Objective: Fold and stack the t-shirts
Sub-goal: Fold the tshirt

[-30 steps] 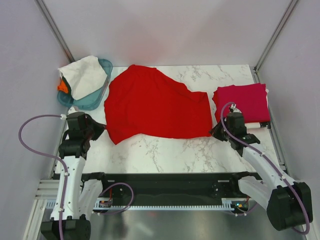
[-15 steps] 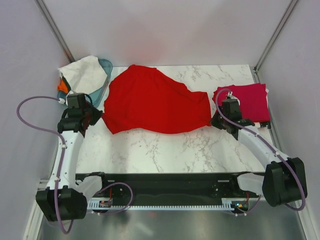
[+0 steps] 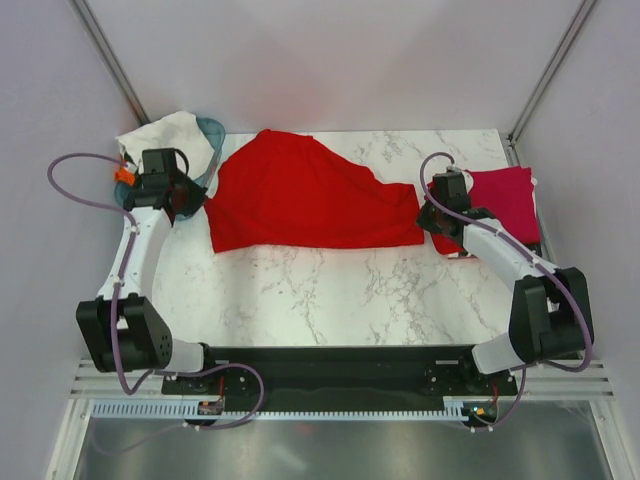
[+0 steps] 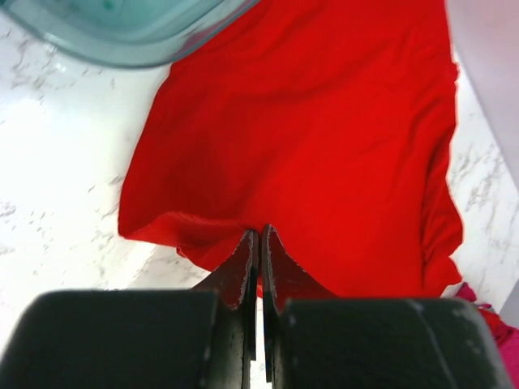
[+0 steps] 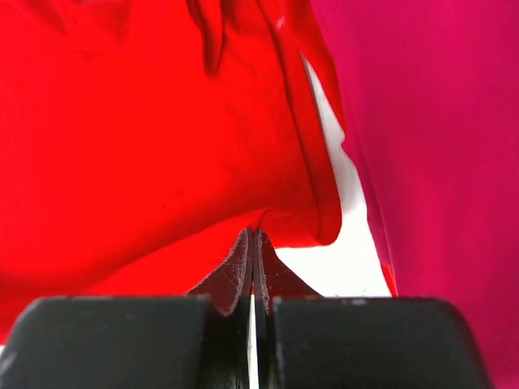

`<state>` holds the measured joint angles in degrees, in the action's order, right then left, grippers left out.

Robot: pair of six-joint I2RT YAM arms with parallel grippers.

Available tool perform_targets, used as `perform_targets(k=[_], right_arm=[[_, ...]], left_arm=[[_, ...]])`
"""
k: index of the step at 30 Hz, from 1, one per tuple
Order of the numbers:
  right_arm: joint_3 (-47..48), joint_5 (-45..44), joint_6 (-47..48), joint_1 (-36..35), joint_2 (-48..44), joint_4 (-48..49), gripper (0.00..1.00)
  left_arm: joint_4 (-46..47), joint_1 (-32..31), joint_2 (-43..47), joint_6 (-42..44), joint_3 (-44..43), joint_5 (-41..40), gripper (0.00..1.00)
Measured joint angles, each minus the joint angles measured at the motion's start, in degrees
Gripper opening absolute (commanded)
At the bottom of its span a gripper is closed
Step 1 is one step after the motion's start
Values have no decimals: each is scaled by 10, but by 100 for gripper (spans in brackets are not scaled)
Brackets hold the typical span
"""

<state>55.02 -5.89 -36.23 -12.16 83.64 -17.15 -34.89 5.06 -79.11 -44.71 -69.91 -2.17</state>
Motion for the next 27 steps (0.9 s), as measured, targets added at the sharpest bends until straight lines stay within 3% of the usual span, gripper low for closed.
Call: perform_targets(k=[27], right_arm=[[84,-33,-15,21,115,4,0]], left_arm=[[11,-26,-235,0,-239,6,2]])
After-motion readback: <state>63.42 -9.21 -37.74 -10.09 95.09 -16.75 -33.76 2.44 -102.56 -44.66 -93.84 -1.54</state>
